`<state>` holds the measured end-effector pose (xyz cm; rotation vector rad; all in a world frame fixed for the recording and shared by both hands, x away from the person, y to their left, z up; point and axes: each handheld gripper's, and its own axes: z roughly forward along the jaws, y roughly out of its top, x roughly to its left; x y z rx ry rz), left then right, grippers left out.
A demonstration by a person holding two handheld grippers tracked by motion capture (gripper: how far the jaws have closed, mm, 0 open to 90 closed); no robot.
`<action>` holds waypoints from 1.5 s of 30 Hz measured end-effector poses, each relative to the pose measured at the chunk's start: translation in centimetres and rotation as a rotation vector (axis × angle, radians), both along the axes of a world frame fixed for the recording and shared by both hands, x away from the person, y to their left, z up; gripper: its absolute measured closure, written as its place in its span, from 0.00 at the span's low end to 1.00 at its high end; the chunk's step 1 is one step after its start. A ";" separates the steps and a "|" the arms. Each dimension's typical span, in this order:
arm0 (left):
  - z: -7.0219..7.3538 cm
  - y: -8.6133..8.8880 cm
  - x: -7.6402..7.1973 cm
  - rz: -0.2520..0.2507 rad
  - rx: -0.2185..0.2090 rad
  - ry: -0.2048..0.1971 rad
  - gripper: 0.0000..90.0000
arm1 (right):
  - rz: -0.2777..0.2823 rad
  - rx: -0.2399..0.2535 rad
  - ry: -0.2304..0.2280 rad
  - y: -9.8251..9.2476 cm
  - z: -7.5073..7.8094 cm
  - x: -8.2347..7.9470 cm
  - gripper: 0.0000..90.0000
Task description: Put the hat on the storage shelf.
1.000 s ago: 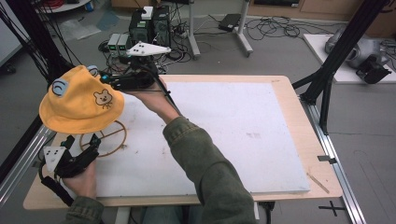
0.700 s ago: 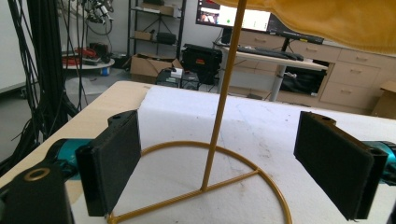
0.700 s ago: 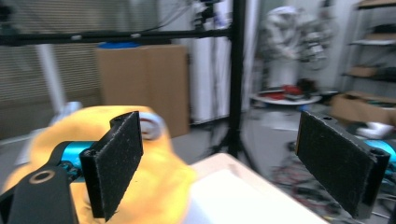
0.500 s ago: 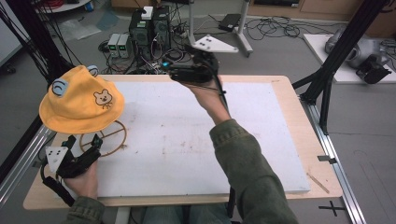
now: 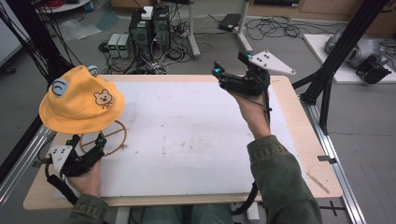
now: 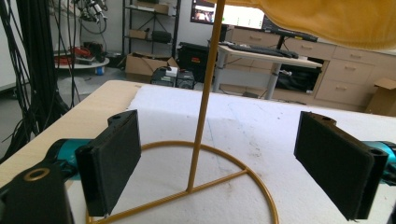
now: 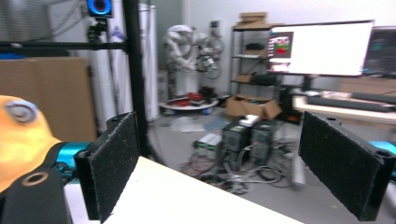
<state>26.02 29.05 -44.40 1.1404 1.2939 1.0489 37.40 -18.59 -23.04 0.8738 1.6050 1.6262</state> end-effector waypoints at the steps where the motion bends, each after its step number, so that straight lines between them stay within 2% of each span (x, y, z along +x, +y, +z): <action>1: 0.0 -0.1 0.0 -0.001 -0.001 -0.002 0.17 | -0.014 0.002 -0.003 -0.4 -0.2 -0.3 0.14; 3: 0.1 -0.1 0.0 -0.003 -0.003 -0.003 0.17 | -0.053 0.006 -0.011 -1.3 -0.9 -1.1 0.14; 6: 0.1 -0.2 0.0 -0.004 -0.006 -0.002 0.17 | -0.125 -0.016 -0.014 -2.5 -2.6 -2.1 0.14; 11: 0.1 -0.2 0.0 -0.001 -0.007 -0.004 0.17 | -0.236 -0.013 -0.001 -4.5 -6.0 -3.6 0.14; 16: 0.0 -0.1 0.1 0.002 -0.006 0.000 0.17 | -0.343 -0.025 -0.023 -5.5 -10.0 -5.7 0.14; 18: 0.0 -0.2 0.1 0.003 -0.006 0.000 0.17 | -0.367 -0.024 -0.032 -5.8 -11.3 -6.3 0.14; 23: 0.0 -0.4 0.1 -0.003 -0.004 0.001 0.17 | -0.400 0.000 0.028 -6.9 -15.3 -6.8 0.14; 26: 0.0 -0.5 0.1 -0.005 0.002 0.004 0.17 | -0.426 -0.006 0.040 -7.2 -16.9 -7.1 0.14; 28: 0.0 -0.5 0.1 -0.006 0.008 0.004 0.17 | -0.429 -0.028 0.033 -7.2 -17.8 -7.4 0.14; 31: 0.0 -0.6 0.1 -0.009 0.011 0.004 0.17 | -0.426 -0.060 0.040 -7.3 -18.8 -7.5 0.14; 39: -0.1 -0.5 0.1 -0.006 0.010 0.006 0.17 | -0.443 -0.028 0.058 -7.9 -19.1 -7.4 0.14; 45: -0.1 -0.4 0.1 -0.005 0.009 0.008 0.17 | -0.448 -0.023 0.043 -8.0 -19.0 -7.4 0.14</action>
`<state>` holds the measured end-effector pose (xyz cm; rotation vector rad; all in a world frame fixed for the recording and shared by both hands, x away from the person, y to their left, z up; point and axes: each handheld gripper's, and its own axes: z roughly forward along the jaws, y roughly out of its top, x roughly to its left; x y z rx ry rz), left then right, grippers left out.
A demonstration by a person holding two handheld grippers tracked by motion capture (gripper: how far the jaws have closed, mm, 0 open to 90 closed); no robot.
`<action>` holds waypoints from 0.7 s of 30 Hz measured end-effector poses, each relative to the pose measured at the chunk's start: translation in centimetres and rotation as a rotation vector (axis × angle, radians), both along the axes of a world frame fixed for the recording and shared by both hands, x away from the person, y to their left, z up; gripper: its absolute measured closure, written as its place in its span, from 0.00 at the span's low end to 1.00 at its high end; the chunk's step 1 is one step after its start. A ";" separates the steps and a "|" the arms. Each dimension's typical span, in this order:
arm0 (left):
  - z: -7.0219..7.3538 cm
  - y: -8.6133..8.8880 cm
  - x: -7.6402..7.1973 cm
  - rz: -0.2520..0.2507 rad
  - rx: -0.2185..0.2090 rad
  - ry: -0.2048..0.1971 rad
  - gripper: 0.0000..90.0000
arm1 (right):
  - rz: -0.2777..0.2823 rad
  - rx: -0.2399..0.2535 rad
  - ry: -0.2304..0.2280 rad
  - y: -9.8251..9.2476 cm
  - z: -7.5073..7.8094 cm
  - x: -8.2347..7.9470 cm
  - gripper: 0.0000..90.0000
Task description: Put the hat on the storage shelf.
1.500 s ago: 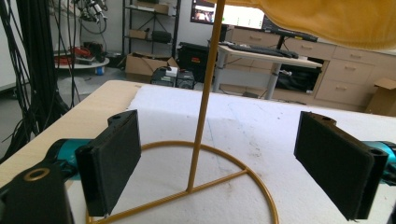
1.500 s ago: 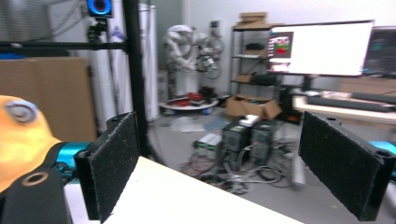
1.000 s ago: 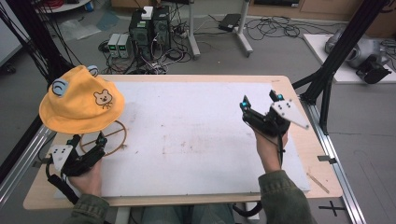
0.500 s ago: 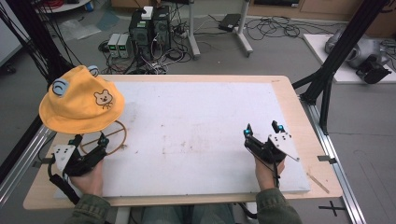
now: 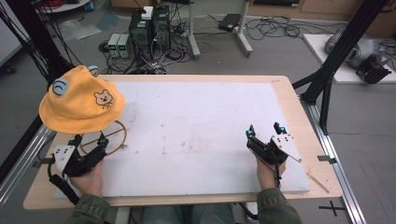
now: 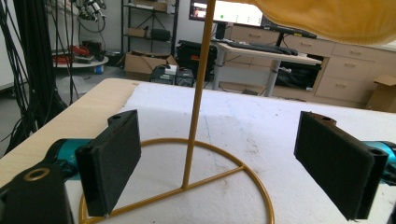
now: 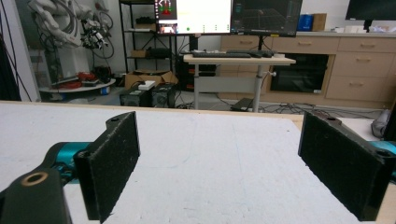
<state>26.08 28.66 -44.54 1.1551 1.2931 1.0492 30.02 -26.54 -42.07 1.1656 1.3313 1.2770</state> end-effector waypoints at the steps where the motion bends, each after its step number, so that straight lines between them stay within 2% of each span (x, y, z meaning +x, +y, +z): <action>1: 0.0 0.0 0.0 0.002 -0.001 0.002 0.17 | 0.001 0.000 0.002 0.0 0.0 0.0 0.14; 7: 0.0 0.0 0.0 0.000 -0.001 0.001 0.17 | 0.010 0.001 0.003 0.1 -0.3 0.0 0.14; 12: -0.1 -0.1 0.0 -0.002 -0.001 0.007 0.17 | 0.016 -0.002 0.021 0.0 -0.8 0.1 0.14; 21: -0.1 -0.1 0.0 0.000 -0.003 0.005 0.17 | 0.016 0.025 0.019 -0.2 -0.8 0.0 0.14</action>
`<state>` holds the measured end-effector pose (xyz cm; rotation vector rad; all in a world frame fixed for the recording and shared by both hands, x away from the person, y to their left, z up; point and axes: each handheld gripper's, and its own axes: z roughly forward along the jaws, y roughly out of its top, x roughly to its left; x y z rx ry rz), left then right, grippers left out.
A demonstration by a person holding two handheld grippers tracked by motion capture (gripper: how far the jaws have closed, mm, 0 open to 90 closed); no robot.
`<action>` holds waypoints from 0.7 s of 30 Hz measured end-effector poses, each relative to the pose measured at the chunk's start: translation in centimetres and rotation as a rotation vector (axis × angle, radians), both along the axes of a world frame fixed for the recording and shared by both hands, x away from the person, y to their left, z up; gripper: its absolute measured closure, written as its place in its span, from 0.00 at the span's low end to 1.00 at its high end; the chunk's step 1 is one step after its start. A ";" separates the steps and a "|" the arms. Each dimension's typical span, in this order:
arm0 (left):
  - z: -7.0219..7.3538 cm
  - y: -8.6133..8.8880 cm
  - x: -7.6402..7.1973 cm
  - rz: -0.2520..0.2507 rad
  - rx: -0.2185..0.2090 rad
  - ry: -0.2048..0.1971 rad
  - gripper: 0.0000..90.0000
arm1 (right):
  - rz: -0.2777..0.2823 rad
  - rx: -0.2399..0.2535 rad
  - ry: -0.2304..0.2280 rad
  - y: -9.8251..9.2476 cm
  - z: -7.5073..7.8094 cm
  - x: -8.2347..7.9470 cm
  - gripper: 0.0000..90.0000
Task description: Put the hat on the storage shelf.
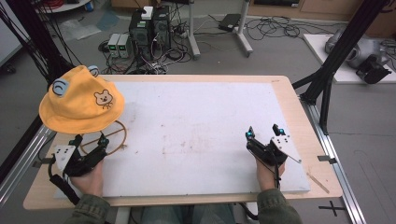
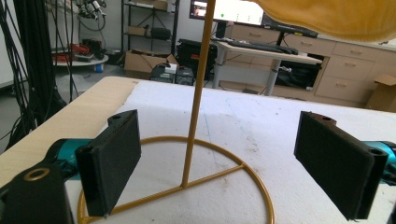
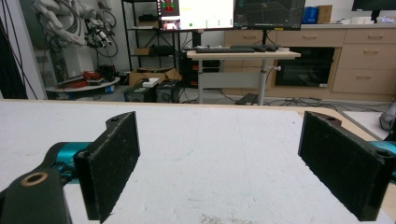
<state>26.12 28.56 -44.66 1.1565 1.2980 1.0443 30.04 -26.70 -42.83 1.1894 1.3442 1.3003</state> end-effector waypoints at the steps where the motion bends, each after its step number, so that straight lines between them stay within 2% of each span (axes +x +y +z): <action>1: 0.0 0.0 0.0 0.000 0.000 0.000 0.17 | -0.001 0.006 0.003 0.0 0.0 0.0 0.14; 21: 0.0 0.0 0.0 -0.001 -0.004 -0.004 0.17 | -0.008 0.017 -0.005 -0.2 0.1 -0.1 0.14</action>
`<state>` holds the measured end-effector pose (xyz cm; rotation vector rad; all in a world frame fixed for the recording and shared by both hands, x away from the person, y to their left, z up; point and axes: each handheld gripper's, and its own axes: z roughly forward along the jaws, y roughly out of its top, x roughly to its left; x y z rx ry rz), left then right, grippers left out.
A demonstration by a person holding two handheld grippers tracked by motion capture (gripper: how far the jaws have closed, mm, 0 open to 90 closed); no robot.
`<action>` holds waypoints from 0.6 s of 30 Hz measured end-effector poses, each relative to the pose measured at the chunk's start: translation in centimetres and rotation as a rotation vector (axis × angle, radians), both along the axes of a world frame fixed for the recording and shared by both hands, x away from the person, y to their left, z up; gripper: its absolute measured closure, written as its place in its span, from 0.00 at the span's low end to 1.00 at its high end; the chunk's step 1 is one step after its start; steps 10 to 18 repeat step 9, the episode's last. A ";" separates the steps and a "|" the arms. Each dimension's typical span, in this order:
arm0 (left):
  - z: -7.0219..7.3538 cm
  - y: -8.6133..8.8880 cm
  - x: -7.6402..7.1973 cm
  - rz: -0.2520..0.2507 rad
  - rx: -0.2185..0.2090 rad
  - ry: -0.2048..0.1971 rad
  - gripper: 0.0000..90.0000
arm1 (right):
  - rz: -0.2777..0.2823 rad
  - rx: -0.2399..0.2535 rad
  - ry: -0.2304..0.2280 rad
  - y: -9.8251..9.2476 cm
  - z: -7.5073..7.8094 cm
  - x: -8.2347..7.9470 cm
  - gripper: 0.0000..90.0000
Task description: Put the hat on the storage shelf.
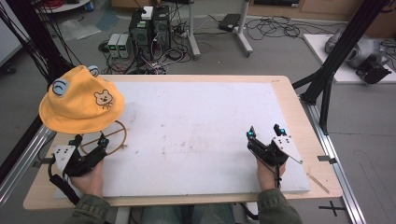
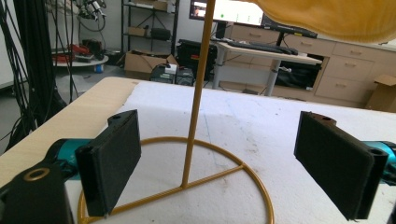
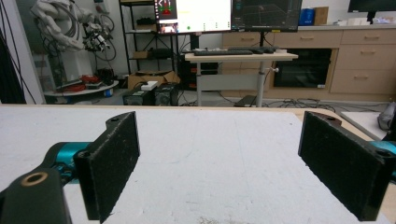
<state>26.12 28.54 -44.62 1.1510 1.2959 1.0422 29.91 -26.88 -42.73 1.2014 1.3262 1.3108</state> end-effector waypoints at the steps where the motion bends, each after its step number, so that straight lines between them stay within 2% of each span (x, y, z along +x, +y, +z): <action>1: 0.0 0.0 0.0 0.000 0.004 0.001 0.17 | -0.001 -0.004 -0.003 0.0 0.0 0.0 0.14; 18: 0.0 0.0 0.0 0.001 0.005 0.004 0.17 | -0.006 0.006 0.003 -0.2 -0.1 0.0 0.14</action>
